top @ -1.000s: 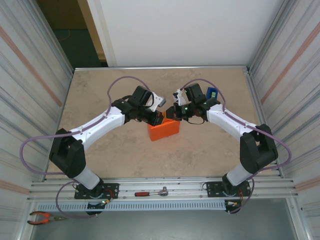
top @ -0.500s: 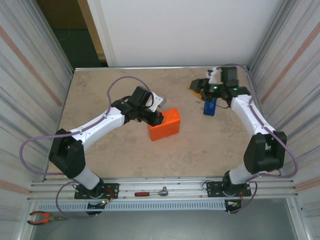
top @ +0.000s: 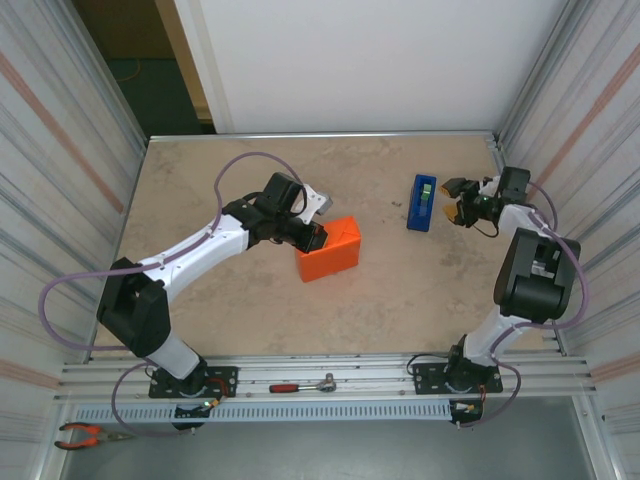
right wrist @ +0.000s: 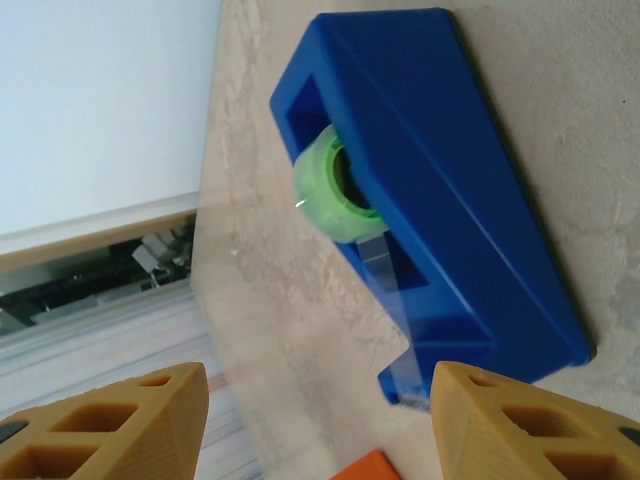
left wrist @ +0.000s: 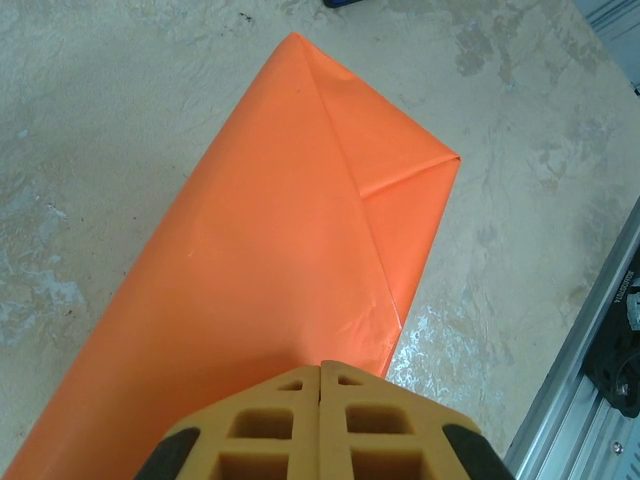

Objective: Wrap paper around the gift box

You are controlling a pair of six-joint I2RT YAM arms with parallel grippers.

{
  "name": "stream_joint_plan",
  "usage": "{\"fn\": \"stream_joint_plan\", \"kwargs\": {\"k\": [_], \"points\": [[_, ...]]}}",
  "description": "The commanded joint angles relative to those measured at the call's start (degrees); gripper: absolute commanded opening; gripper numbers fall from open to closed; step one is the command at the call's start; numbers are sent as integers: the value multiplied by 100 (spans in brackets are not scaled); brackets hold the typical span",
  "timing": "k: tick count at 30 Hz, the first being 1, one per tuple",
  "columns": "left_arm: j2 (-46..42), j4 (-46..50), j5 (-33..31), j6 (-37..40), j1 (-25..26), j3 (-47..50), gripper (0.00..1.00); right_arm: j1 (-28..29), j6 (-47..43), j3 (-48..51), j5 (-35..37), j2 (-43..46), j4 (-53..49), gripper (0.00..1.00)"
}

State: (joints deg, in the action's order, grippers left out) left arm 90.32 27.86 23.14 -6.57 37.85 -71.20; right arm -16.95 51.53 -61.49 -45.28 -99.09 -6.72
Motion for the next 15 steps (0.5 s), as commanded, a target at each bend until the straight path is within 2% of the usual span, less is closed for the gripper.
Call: {"fn": "stream_joint_plan", "kwargs": {"k": [1,5,15], "points": [[194,204,26,154,-5,282,0,41,232,-243,-150,-290,460,59],[193,189,16,164,-18,321,0,77,209,-400,-301,-652,666,58],[258,183,15,165,-50,350,0,181,182,-202,-414,-950,1030,45]]}}
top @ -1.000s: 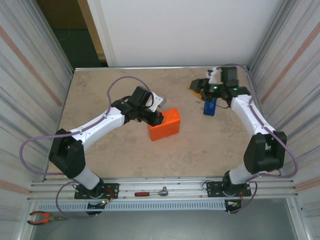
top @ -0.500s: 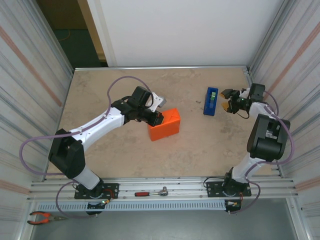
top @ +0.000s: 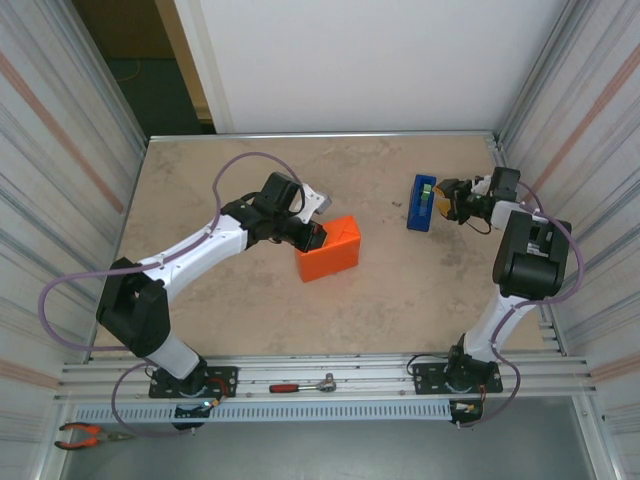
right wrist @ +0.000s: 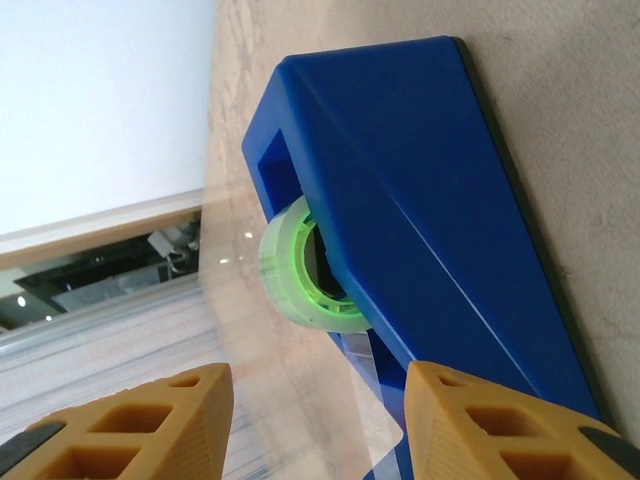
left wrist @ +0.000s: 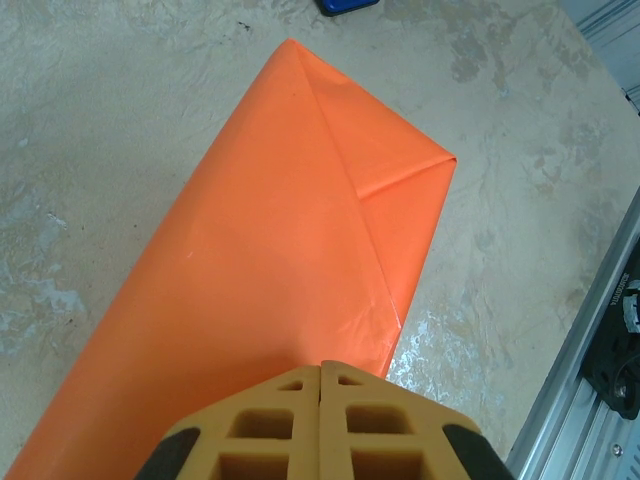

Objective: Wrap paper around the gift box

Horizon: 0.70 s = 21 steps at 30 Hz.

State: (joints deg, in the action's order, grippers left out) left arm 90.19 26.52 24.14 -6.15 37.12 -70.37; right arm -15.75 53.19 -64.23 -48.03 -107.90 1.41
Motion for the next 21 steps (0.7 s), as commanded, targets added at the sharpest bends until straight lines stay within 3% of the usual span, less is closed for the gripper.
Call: {"fn": "stream_joint_plan", "kwargs": {"k": [1,11,21], "points": [[280,313,-89,128,23,263,0,76,0,108,-137,-65,228,45],[279,309,-76,119,23,293,0,135,-44,492,-109,-62,434,43],[275,294,-67,112,23,305,0,223,-194,542,-141,-114,387,33]]}}
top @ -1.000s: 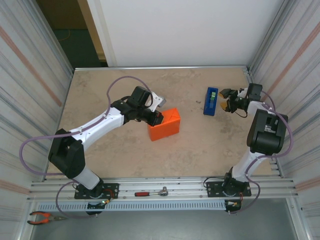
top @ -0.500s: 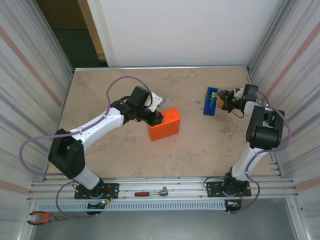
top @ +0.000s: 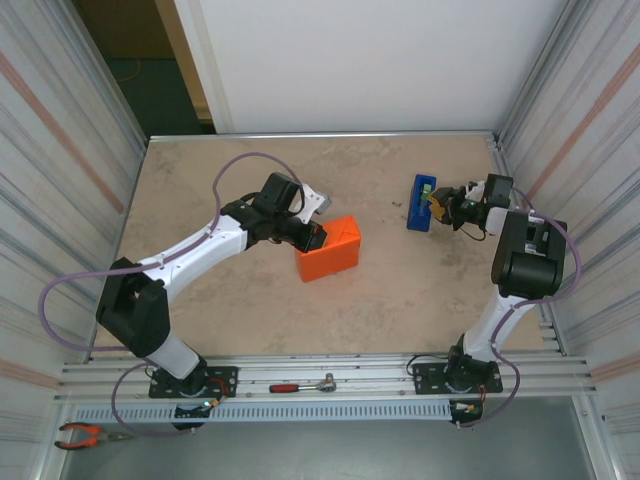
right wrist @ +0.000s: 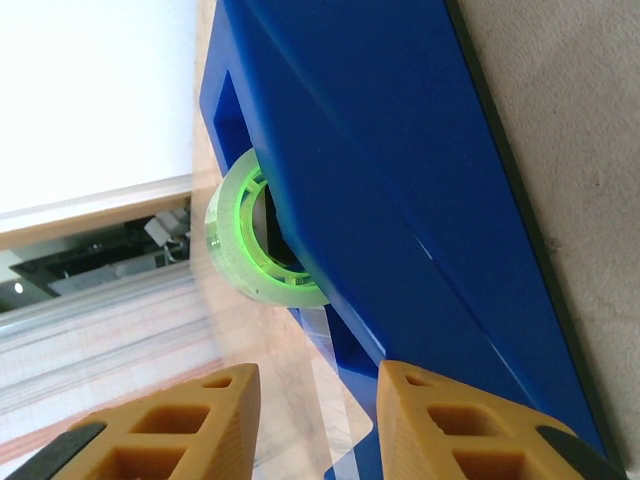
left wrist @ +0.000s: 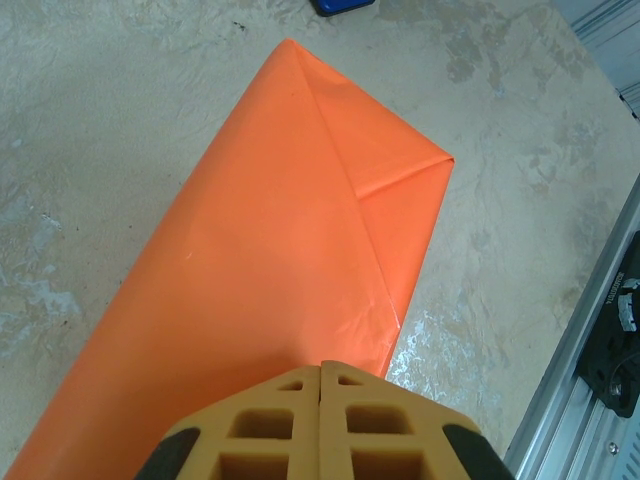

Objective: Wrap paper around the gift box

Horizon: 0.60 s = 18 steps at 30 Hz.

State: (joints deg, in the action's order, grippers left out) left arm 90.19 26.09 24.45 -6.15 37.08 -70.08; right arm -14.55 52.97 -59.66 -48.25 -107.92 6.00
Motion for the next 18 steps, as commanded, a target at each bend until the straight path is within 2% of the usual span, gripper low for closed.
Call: {"fn": "stream_joint_plan", "kwargs": {"k": [1,18], "points": [[264,329,-89,107,27,284,0,110,-193,86,-118,-112,-77,32],[282,333,-81,108,27,292,0,128,-340,34,-115,-204,-241,23]]}}
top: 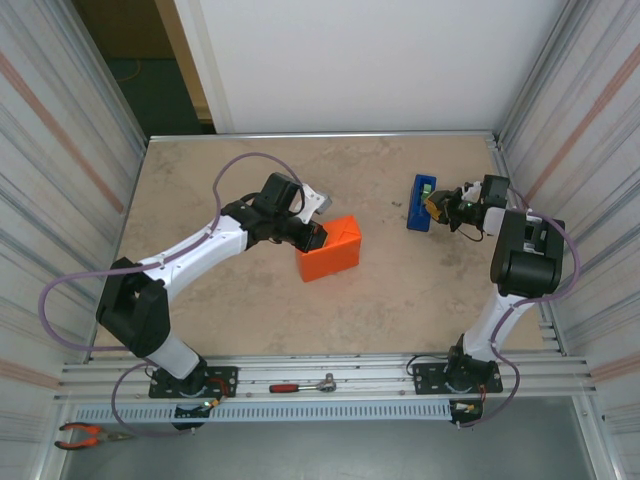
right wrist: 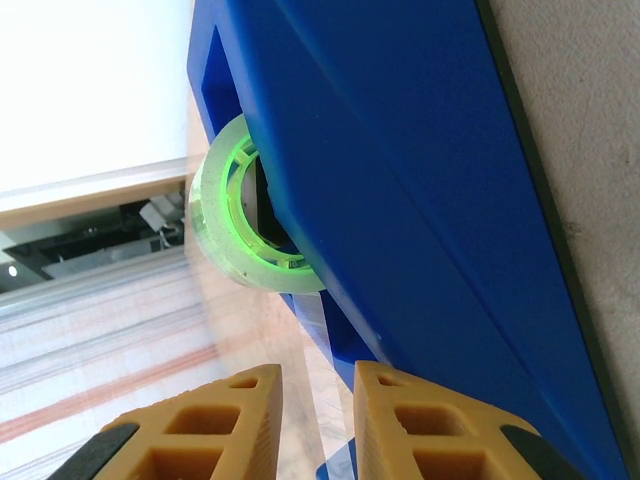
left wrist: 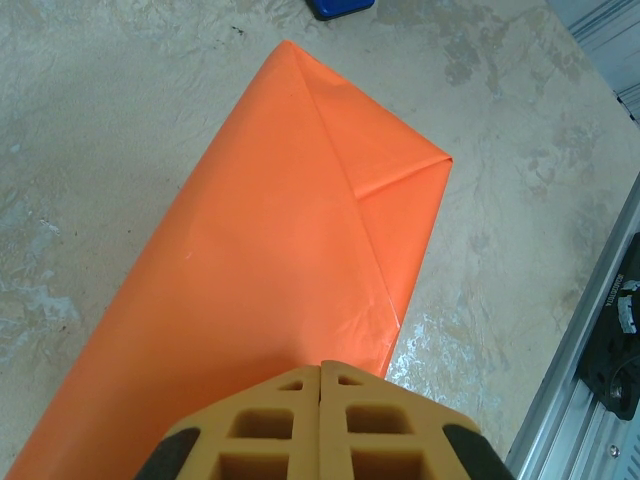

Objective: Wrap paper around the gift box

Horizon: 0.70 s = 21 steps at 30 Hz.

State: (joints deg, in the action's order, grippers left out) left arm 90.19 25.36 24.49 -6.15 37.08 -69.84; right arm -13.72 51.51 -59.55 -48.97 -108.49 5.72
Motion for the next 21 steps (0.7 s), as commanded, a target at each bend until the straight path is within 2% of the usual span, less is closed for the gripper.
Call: {"fn": "stream_joint_plan", "kwargs": {"k": [1,8,12,21], "points": [[280,405,-85,110,27,264,0,45,-201,29,-42,-149,-219,23],[280,411,-101,119,27,257,0,36,-198,146,-51,-140,-151,17],[283,412,-96,127,27,269,0,36,-157,248,-103,-152,-31,1],[292,433,-111,116,27,255,0,26,229,399,-270,52,403,0]]}}
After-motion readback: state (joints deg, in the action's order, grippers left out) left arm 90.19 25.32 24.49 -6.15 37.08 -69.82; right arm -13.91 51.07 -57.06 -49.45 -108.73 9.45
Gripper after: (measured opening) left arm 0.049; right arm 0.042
